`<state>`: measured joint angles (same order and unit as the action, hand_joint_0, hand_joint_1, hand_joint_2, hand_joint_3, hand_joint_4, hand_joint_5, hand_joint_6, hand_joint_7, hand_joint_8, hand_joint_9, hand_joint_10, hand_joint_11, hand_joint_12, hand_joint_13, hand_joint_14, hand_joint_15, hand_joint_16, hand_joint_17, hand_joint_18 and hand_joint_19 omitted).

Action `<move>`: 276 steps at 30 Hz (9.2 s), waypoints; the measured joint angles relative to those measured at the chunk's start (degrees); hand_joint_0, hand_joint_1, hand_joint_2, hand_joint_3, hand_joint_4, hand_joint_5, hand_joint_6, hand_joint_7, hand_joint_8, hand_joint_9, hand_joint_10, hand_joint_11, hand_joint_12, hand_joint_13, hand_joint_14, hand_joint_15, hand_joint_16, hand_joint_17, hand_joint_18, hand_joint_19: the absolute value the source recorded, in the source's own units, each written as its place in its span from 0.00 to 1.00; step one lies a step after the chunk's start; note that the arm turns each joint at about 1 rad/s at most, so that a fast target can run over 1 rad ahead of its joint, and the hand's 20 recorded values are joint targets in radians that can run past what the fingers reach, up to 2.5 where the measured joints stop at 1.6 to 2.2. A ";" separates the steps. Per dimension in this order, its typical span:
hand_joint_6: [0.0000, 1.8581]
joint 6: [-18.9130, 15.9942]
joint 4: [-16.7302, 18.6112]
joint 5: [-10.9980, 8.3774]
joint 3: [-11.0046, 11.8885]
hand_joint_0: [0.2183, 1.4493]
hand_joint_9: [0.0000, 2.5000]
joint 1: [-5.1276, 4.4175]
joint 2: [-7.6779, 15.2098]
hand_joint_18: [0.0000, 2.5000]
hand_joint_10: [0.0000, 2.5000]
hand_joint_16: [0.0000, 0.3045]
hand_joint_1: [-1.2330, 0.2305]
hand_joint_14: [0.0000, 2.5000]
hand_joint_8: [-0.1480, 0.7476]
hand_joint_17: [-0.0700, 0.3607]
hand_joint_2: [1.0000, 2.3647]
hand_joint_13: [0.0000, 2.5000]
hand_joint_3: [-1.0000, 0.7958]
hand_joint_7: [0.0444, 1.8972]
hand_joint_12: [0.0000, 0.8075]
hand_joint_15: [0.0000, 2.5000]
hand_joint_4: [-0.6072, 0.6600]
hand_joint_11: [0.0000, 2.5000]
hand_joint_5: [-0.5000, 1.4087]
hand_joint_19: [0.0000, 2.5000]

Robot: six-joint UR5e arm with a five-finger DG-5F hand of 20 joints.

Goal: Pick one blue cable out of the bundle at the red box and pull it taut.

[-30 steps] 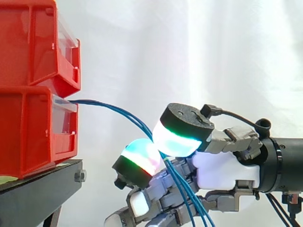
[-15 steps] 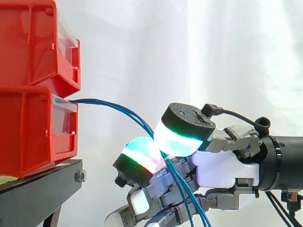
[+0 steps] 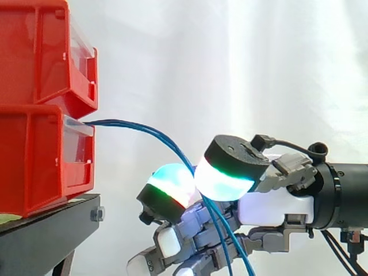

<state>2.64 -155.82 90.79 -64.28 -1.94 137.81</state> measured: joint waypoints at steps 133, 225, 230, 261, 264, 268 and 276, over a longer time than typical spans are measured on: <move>0.44 -1.58 -5.41 0.17 2.72 0.32 0.25 -0.17 0.00 0.27 0.01 0.17 0.18 0.00 0.43 0.43 0.00 0.23 0.28 0.49 0.46 0.10 0.41 0.25 0.13 0.14; 0.47 0.53 -8.83 2.02 2.87 0.32 0.31 -0.14 0.04 0.30 0.01 0.17 0.25 0.00 0.54 0.44 0.00 0.27 0.28 0.53 0.49 0.12 0.59 0.28 0.16 0.17; 0.48 0.53 -8.88 2.02 2.86 0.38 0.31 -0.14 0.04 0.30 0.01 0.17 0.27 0.00 0.54 0.44 0.01 0.27 0.34 0.57 0.49 0.11 0.55 0.27 0.16 0.16; 0.48 0.37 -10.88 2.26 4.09 0.33 0.32 0.07 0.00 0.30 0.01 0.17 0.34 0.00 0.56 0.44 0.01 0.27 0.45 0.54 0.50 0.12 0.61 0.27 0.16 0.17; 0.48 0.36 -11.61 2.45 4.17 0.36 0.31 0.14 0.00 0.30 0.01 0.17 0.31 0.00 0.55 0.44 0.01 0.27 0.41 0.52 0.50 0.11 0.58 0.27 0.15 0.17; 0.48 0.35 -12.29 2.72 4.17 0.37 0.31 0.16 0.02 0.30 0.01 0.17 0.30 0.00 0.54 0.43 0.01 0.27 0.38 0.52 0.49 0.11 0.57 0.27 0.15 0.16; 0.48 0.35 -12.48 2.84 4.19 0.42 0.29 0.17 0.01 0.29 0.01 0.17 0.28 0.00 0.53 0.43 0.00 0.26 0.28 0.49 0.49 0.10 0.55 0.27 0.15 0.14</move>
<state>2.99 -168.30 93.63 -60.09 -1.76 137.82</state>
